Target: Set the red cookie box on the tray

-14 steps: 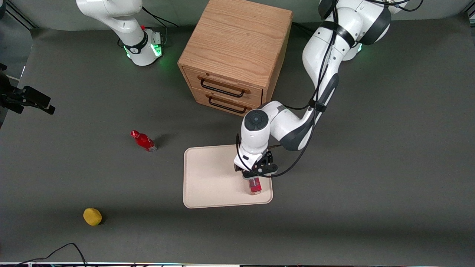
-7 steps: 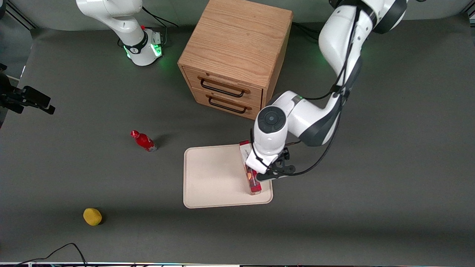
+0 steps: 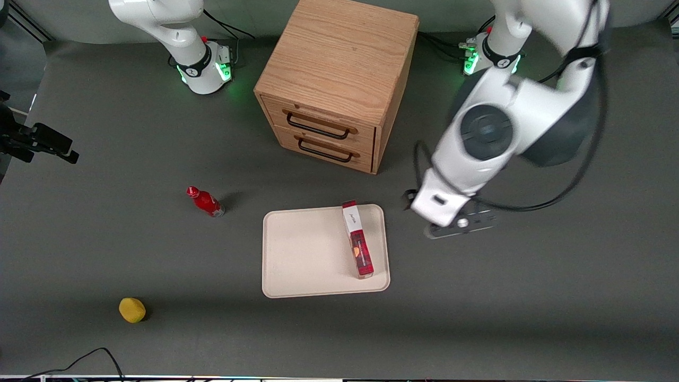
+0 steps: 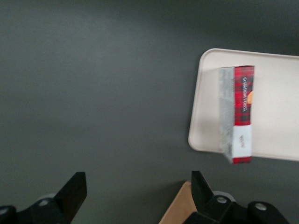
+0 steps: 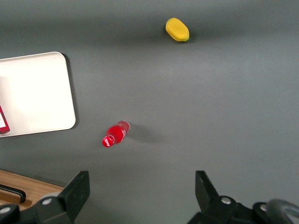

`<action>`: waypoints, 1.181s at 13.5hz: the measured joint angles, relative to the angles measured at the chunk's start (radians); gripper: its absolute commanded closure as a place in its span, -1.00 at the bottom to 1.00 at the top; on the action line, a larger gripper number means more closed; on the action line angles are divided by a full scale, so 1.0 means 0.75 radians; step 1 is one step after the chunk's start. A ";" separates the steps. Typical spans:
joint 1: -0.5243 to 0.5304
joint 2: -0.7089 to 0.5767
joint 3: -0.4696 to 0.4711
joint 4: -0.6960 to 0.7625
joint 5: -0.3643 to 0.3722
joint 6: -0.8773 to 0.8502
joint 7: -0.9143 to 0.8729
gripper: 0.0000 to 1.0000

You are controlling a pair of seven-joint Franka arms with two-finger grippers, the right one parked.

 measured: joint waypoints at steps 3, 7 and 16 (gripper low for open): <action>0.176 -0.138 0.004 -0.003 -0.023 -0.184 0.186 -1.00; 0.364 -0.231 0.013 -0.024 -0.014 -0.325 0.384 -1.00; 0.569 -0.602 0.041 -0.591 -0.009 0.005 0.710 -1.00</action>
